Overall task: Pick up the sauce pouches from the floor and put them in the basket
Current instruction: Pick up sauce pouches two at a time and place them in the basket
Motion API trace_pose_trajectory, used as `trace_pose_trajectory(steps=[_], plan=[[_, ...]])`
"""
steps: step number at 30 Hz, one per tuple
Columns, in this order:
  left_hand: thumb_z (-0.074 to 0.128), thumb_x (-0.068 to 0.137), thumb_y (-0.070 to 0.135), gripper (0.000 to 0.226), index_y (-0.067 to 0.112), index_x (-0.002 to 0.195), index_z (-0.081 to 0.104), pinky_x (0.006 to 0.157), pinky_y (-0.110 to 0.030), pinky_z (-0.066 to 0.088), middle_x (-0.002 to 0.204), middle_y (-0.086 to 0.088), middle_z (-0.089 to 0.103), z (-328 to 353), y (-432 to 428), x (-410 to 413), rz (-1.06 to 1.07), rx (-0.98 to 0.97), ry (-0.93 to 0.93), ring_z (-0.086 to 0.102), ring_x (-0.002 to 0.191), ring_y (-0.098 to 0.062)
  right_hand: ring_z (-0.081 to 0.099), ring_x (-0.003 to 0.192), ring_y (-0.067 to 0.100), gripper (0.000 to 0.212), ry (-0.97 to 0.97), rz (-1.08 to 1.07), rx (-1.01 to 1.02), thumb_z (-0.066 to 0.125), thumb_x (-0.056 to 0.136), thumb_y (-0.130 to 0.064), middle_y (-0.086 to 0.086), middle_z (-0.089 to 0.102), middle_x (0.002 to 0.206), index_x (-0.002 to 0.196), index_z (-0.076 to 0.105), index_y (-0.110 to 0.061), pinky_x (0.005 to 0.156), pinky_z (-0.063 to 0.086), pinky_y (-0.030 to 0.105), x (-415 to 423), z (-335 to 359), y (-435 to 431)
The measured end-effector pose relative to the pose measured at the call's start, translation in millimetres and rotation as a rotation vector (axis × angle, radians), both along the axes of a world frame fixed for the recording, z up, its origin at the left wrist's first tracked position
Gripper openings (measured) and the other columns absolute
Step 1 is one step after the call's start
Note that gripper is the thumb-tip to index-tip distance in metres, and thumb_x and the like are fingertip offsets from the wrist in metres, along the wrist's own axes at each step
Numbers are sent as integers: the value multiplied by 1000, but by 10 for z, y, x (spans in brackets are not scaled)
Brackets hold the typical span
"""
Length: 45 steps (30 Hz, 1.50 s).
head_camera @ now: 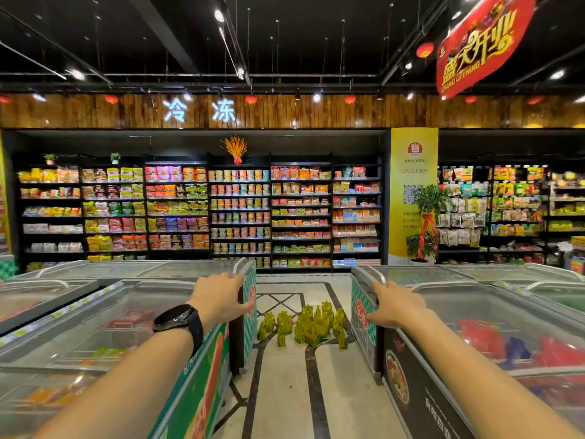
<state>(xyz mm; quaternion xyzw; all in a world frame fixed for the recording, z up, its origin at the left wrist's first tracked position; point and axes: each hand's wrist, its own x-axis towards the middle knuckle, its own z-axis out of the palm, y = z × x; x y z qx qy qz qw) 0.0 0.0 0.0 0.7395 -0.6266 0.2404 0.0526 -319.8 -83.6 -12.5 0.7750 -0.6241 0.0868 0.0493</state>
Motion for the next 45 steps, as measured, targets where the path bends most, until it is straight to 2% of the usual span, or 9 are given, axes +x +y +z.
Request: trace_pose_trajectory(steps=[5, 8, 11, 16, 25, 29, 34, 42, 45], plan=[[42, 87, 77, 71, 24, 133, 50, 82, -37, 52, 123, -3, 63, -264, -233, -148, 32, 33, -20, 62, 107, -24, 49, 129, 30, 77, 33, 9, 49, 60, 85, -59, 8, 39, 149, 149, 32, -26, 99, 50, 46, -140, -237, -189], [41, 87, 77, 72, 24, 137, 47, 74, -33, 54, 117, -3, 65, -474, -335, -170, 14, 36, -10, 63, 101, -21, 51, 128, 31, 77, 47, 18, 86, 61, 85, -57, 10, 42, 148, 148, 33, -24, 101, 49, 48, -137, -405, -294], [43, 90, 72, 74, 22, 144, 40, 76, -35, 55, 121, -4, 64, -657, -454, -140, 14, 38, 0, 62, 105, -21, 53, 125, 31, 75, 36, 31, 92, 62, 86, -55, 10, 45, 145, 147, 34, -22, 99, 49, 47, -53, -535, -446], [42, 93, 68, 64, 20, 133, 50, 71, -31, 53, 119, -5, 61, -862, -884, 10, 20, 81, -20, 62, 99, -21, 50, 128, 32, 76, 42, 38, 112, 59, 87, -55, 10, 40, 150, 150, 30, -24, 100, 48, 46, 226, -750, -824], [44, 93, 66, 63, 21, 137, 44, 84, -34, 54, 126, -7, 57, -1168, -2136, 681, -1, 171, 43, 60, 109, -24, 44, 134, 31, 78, 86, 18, 177, 59, 87, -52, 10, 35, 153, 152, 26, -24, 100, 49, 45, 1025, -1029, -1906], [45, 91, 68, 57, 22, 126, 49, 84, -37, 55, 119, -6, 59, -1312, -2797, 1007, -44, 157, 76, 60, 103, -23, 48, 130, 31, 81, 46, -10, 189, 59, 87, -51, 10, 39, 150, 154, 20, -28, 99, 49, 46, 1360, -1175, -2416], [43, 91, 69, 60, 23, 129, 50, 83, -39, 56, 117, -6, 60, -1498, -3576, 1260, -94, 184, 94, 61, 102, -24, 52, 119, 29, 68, 39, -56, 230, 61, 86, -47, 9, 46, 136, 145, 35, -24, 92, 51, 44, 1498, -1338, -3081], [43, 93, 65, 57, 25, 132, 49, 83, -37, 55, 121, -4, 59, -1633, -5191, 1415, -120, 164, 86, 60, 107, -22, 52, 120, 28, 66, 23, -79, 281, 58, 88, -52, 7, 45, 137, 144, 35, -26, 91, 49, 42, 1492, -1633, -4806], [41, 92, 68, 59, 25, 132, 48, 81, -36, 54, 122, -4, 59, -1631, -5854, 1453, -87, 177, 91, 60, 107, -23, 50, 124, 29, 69, 18, -74, 322, 58, 88, -52, 8, 42, 141, 146, 33, -25, 96, 49, 43, 1435, -1724, -5587]])
